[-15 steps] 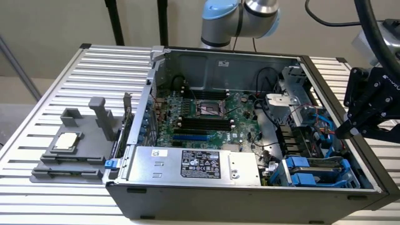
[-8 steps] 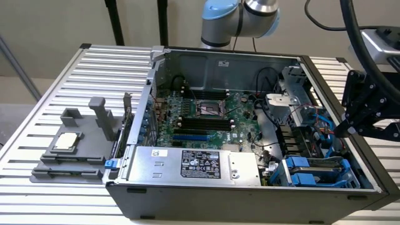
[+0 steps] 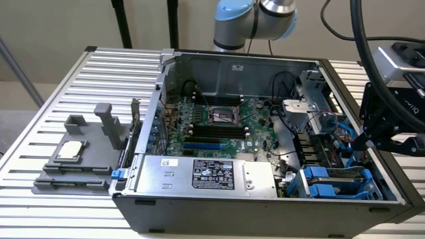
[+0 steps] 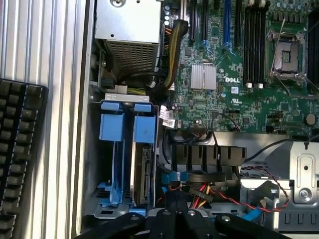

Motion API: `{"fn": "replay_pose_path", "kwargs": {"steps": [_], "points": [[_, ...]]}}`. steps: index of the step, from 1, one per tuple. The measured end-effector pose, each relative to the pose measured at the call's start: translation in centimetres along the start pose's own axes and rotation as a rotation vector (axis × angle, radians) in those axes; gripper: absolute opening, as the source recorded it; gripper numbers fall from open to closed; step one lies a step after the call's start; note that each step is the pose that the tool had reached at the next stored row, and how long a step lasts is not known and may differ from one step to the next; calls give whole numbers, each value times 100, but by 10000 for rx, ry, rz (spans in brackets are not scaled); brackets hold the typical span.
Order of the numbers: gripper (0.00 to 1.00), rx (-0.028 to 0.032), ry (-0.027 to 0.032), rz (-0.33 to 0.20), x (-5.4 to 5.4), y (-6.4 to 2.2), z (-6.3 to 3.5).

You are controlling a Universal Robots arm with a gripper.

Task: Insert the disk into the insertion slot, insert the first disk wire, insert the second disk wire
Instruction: 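Insert the first disk wire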

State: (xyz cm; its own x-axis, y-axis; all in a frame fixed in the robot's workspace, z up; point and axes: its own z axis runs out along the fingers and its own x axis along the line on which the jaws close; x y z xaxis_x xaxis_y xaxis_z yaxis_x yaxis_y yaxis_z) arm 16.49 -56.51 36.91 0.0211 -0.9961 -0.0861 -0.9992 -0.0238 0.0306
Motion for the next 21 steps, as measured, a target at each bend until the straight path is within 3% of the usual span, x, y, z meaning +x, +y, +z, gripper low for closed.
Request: {"fn": "replay_pose_path", "kwargs": {"steps": [8, 9, 11, 12, 18, 19, 21], "points": [[12, -18, 21, -204, -37, -5, 137], [18, -21, 22, -233, -43, -5, 140], [18, -27, 25, -309, -50, -4, 140], [25, -31, 28, -352, -52, -2, 140], [27, -63, 50, -718, -56, 40, 137], [33, -68, 53, -775, -56, 50, 135], [33, -74, 53, -861, -56, 68, 131]]}}
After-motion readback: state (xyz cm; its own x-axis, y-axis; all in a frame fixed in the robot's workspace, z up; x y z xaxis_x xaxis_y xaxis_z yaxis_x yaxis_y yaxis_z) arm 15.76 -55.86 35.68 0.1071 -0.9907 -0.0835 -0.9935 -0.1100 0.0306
